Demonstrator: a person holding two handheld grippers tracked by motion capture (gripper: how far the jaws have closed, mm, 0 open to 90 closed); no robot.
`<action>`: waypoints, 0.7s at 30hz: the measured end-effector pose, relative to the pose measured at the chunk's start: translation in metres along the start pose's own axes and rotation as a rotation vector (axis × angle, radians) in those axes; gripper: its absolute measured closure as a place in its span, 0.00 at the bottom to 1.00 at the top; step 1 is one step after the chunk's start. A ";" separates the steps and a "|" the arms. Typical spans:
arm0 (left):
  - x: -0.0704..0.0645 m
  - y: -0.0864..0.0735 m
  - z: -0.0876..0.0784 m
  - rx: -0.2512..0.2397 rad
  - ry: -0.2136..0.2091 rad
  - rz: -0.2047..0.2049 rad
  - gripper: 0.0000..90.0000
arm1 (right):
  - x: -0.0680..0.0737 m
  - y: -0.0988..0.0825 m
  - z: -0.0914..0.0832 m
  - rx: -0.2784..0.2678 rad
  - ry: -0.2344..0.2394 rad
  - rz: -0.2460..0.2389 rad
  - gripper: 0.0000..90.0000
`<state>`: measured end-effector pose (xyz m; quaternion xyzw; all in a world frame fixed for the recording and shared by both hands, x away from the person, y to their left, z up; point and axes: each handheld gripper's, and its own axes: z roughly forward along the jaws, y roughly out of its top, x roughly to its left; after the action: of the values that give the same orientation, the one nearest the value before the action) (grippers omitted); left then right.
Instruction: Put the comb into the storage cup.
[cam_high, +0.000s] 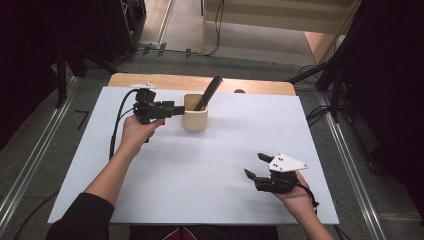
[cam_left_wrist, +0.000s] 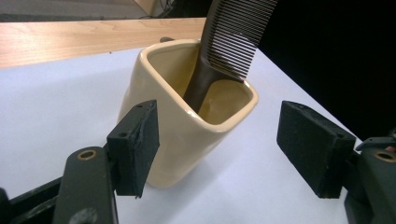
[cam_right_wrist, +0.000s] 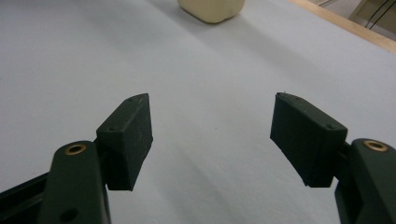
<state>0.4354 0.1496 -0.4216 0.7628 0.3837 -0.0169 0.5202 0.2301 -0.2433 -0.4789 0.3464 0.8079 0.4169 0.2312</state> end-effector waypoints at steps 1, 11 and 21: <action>0.000 0.000 -0.001 0.010 -0.001 0.002 0.34 | 0.000 0.000 0.000 0.001 -0.001 -0.001 0.31; -0.006 -0.014 -0.003 0.069 -0.005 0.005 0.33 | -0.001 0.000 -0.001 0.000 0.003 0.003 0.31; -0.017 -0.028 -0.005 0.106 -0.047 -0.007 0.33 | -0.002 0.000 -0.001 0.001 0.003 0.011 0.31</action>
<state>0.4044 0.1490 -0.4341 0.7874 0.3726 -0.0572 0.4878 0.2305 -0.2455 -0.4781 0.3502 0.8067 0.4181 0.2274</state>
